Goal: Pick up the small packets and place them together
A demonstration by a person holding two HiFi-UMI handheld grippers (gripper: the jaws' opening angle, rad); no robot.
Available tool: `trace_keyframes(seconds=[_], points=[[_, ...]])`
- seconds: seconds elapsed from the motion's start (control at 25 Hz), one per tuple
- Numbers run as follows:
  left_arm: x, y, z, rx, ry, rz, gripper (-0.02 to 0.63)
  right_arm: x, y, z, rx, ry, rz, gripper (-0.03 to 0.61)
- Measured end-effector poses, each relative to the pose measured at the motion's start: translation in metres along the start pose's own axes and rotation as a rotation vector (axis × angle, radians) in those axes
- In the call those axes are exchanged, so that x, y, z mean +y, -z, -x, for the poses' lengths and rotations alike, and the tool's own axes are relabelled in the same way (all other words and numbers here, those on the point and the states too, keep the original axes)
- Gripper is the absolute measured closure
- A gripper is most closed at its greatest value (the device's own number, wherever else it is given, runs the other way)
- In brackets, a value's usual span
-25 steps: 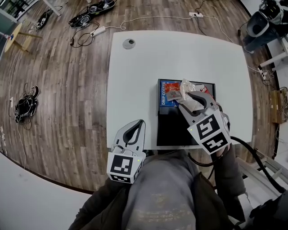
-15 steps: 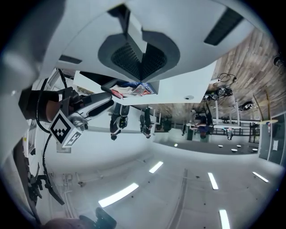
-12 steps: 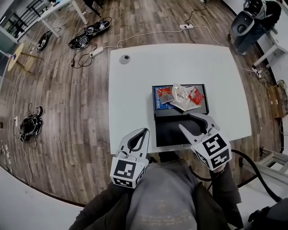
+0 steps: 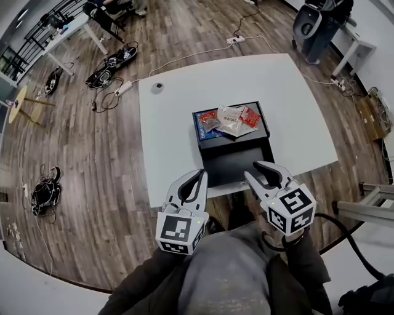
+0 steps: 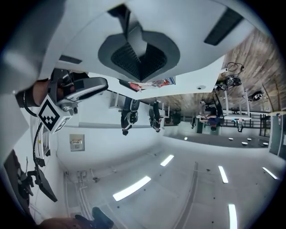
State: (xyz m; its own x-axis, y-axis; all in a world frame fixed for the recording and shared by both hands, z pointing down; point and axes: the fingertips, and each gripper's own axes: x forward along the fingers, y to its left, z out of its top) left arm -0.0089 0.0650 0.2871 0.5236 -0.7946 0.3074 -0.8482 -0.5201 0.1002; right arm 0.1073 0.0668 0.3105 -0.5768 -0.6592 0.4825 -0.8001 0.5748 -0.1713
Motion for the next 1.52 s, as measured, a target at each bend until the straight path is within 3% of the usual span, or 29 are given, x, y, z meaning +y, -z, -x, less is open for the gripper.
trace_keyframes(seconds=[0.2,0.44,0.76,0.92,1.04,1.08,1.28,1.52], points=[[-0.009,-0.012,-0.015,-0.014,-0.058,-0.015,0.611,-0.018,-0.014,0.0,-0.081,0.05,-0.027,0.454],[-0.005,-0.021,-0.04,-0.007,-0.102,-0.013,0.611,-0.028,-0.032,-0.019,-0.103,0.026,0.042,0.456],[-0.005,-0.007,-0.049,0.019,-0.123,0.02,0.611,-0.039,-0.031,-0.024,-0.106,0.012,0.054,0.505],[0.028,-0.002,-0.037,0.018,-0.133,0.019,0.611,-0.019,-0.033,-0.051,-0.108,0.005,0.056,0.505],[0.057,-0.025,-0.033,0.031,-0.143,0.017,0.611,-0.013,-0.059,-0.067,-0.11,-0.003,0.053,0.531],[0.053,-0.03,-0.038,0.03,-0.138,0.018,0.611,-0.017,-0.064,-0.066,-0.108,-0.002,0.055,0.574],[-0.001,-0.012,-0.047,0.02,-0.134,0.024,0.611,-0.037,-0.04,-0.031,-0.095,-0.01,0.071,0.575],[-0.006,-0.014,-0.047,0.012,-0.114,0.014,0.611,-0.035,-0.04,-0.028,-0.101,-0.007,0.075,0.575]])
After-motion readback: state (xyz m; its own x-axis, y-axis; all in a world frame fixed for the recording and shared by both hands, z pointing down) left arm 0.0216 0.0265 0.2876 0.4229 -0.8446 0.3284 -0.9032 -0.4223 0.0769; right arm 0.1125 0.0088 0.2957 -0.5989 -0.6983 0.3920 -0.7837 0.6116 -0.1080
